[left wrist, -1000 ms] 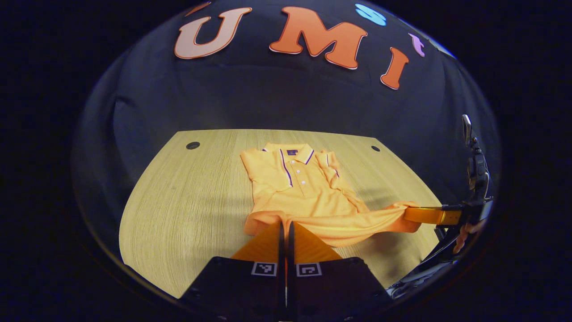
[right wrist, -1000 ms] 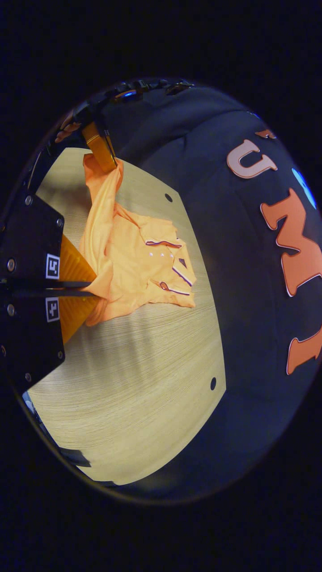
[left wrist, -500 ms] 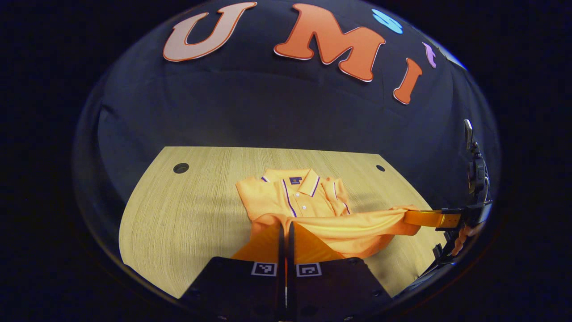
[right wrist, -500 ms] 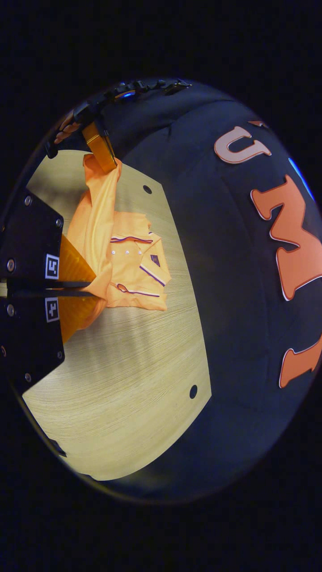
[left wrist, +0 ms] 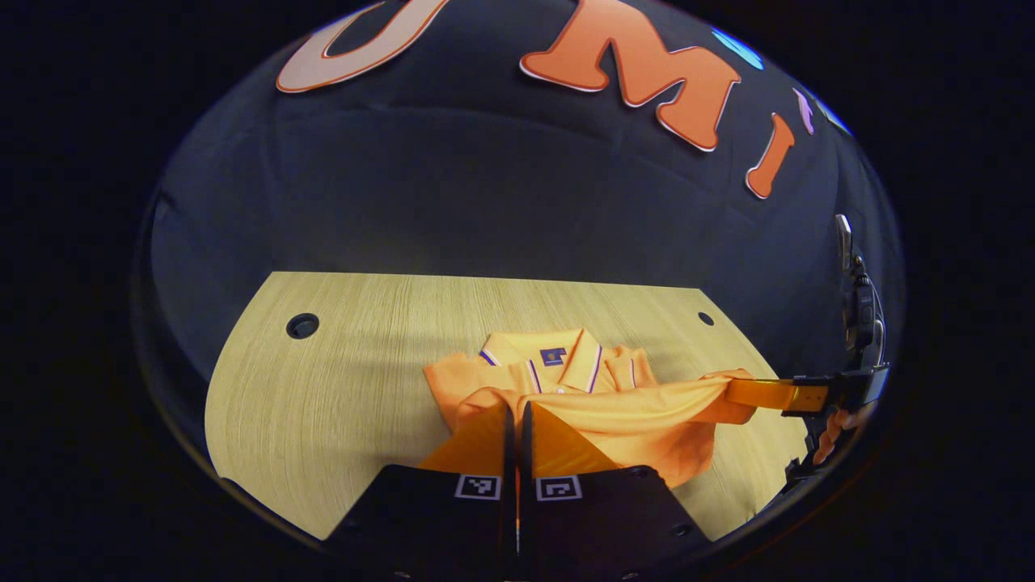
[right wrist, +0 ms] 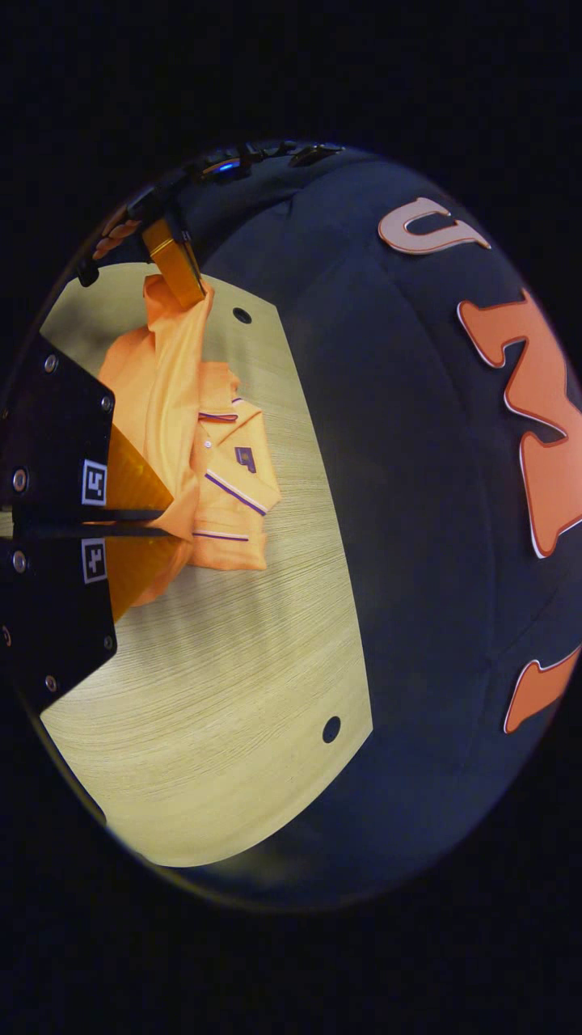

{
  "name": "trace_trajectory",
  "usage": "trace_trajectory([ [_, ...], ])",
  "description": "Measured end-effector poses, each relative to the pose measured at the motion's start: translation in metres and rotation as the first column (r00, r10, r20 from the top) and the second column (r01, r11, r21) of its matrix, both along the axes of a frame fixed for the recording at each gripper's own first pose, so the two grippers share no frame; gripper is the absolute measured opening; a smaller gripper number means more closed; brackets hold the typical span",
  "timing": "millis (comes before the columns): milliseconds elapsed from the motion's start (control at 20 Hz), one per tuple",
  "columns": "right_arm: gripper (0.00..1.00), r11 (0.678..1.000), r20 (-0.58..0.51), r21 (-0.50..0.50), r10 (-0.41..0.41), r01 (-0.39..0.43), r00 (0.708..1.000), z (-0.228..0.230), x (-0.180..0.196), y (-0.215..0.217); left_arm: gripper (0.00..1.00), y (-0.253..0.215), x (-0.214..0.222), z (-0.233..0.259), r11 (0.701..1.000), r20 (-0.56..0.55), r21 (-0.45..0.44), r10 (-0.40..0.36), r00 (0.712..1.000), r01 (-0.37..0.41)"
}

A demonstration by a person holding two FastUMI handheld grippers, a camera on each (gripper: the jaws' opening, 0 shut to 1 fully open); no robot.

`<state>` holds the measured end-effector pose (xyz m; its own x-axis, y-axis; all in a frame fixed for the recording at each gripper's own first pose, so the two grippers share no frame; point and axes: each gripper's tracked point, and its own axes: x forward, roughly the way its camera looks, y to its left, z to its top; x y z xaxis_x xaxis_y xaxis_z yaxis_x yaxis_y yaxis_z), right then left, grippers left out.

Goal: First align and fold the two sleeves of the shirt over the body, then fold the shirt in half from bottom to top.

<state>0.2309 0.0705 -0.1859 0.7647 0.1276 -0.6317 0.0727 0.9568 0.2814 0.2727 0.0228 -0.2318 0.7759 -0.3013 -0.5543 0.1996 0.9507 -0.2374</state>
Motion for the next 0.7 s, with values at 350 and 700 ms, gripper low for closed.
trace_trajectory([
  [350,0.01,1.000,-0.045,-0.016,-0.010,0.009,0.999,-0.022,0.063,0.002,0.01,0.009,0.067,-0.027,1.000,-0.026,-0.005,-0.007,1.000,0.007],
  [700,0.01,0.999,-0.076,-0.043,0.006,-0.009,0.997,-0.039,0.115,0.004,0.02,0.009,0.108,-0.057,0.999,-0.050,0.049,-0.002,0.999,0.004],
])
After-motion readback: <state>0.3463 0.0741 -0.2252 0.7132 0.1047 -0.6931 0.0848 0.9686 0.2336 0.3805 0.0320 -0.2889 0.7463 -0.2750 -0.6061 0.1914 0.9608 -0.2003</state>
